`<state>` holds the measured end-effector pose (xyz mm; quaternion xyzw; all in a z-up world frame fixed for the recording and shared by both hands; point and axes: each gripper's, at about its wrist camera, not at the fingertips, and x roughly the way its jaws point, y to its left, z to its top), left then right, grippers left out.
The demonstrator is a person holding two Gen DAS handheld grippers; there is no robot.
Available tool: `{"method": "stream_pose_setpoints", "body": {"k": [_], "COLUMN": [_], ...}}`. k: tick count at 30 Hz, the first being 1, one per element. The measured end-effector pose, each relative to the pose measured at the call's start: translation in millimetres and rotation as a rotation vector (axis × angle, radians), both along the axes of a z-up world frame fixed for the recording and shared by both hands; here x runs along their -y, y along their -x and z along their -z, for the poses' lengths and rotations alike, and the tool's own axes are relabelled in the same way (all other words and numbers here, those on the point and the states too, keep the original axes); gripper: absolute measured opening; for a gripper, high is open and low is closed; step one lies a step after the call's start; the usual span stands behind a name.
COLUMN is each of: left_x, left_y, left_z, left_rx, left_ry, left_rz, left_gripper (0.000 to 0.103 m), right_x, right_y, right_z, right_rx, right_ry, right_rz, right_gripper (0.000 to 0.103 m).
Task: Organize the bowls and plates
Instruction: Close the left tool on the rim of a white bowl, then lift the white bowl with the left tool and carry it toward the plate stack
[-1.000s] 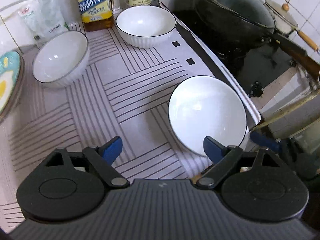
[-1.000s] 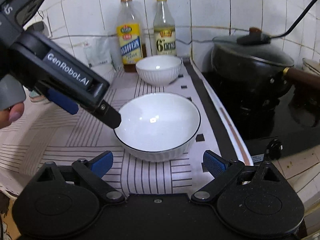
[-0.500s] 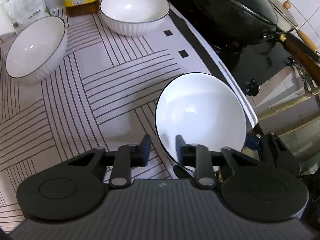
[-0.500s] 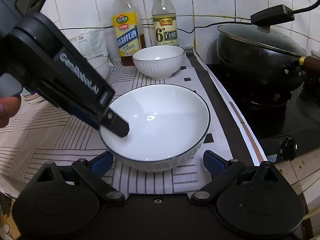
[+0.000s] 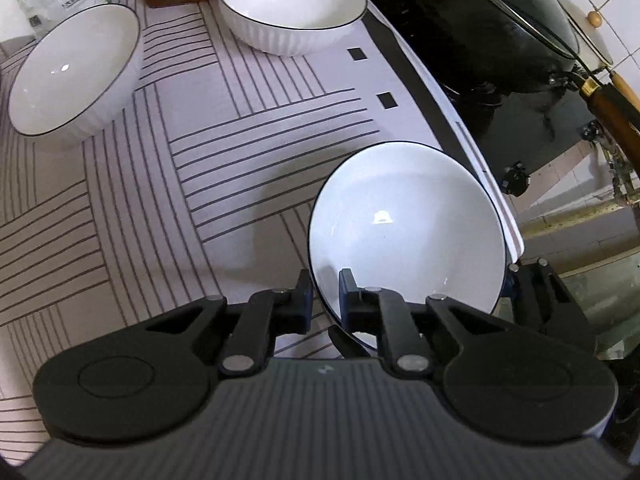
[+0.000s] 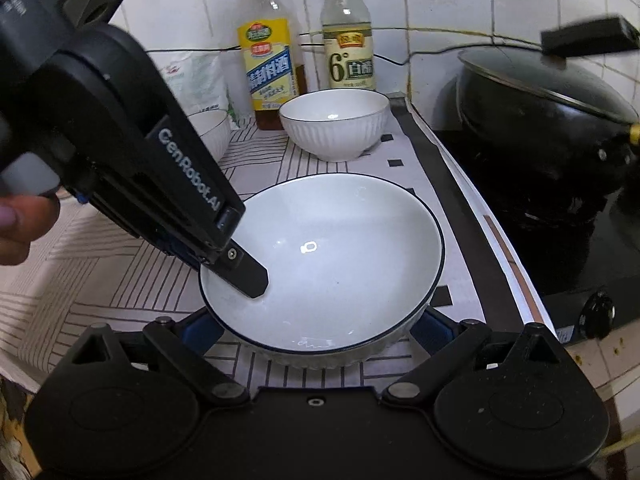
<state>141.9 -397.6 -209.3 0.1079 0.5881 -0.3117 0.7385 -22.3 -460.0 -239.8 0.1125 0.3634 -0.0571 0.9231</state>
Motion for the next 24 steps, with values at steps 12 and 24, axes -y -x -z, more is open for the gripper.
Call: {"method": "stream_pose_setpoints", "body": {"k": [12, 24], "left_x": [-48.2, -124.6], "left_y": [-6.7, -0.8], "left_z": [-39.8, -67.9], "left_rx": [0.038, 0.121], "left_ry": [0.023, 0.010], "left_rz": [-0.063, -0.217], "left_gripper": [0.012, 0.012], "right_x": [-25.5, -82.0], "right_y": [-16.4, -33.4], "right_z": [-28.6, -65.1], "right_rx": [0.047, 0.103], "right_ry": [0.026, 0.063], "right_rz": [-0.091, -0.258], "right_gripper": [0.099, 0.099]}}
